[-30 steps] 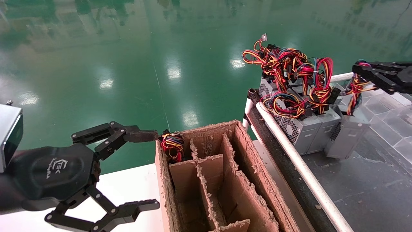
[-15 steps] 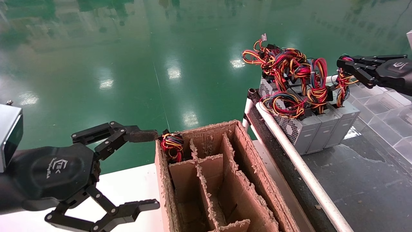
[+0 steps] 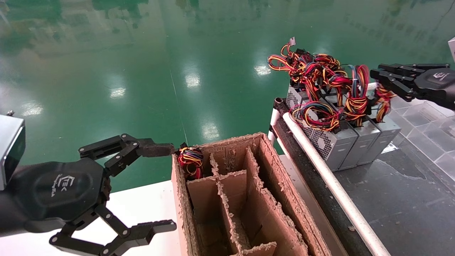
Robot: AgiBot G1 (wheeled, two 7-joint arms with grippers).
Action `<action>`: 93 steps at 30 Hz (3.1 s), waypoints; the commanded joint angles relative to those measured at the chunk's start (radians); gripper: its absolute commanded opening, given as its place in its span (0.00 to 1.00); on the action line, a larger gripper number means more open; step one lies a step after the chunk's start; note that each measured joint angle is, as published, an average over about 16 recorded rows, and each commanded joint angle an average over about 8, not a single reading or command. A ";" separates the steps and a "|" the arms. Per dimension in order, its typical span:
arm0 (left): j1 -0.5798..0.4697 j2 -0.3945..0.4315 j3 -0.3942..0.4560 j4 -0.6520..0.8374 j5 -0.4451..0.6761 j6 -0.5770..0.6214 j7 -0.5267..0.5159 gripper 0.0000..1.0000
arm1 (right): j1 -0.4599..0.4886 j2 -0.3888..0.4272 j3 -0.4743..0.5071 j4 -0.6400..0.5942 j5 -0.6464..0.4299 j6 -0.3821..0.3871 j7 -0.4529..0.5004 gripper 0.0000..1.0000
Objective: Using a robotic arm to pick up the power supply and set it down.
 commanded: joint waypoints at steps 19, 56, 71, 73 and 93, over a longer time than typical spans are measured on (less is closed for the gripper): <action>0.000 0.000 0.000 0.000 0.000 0.000 0.000 1.00 | 0.027 0.024 0.055 0.026 0.082 -0.043 -0.016 1.00; 0.000 0.000 0.001 0.001 -0.001 0.000 0.001 1.00 | -0.422 0.117 0.129 0.759 0.311 -0.161 0.284 1.00; 0.000 0.000 0.001 0.001 -0.001 0.000 0.001 1.00 | -0.618 0.157 0.159 1.075 0.406 -0.208 0.415 1.00; 0.000 0.000 0.001 0.001 -0.001 0.000 0.001 1.00 | -0.644 0.163 0.163 1.118 0.418 -0.214 0.432 1.00; 0.000 -0.001 0.001 0.001 -0.001 -0.001 0.001 1.00 | -0.765 0.188 0.182 1.313 0.479 -0.244 0.508 1.00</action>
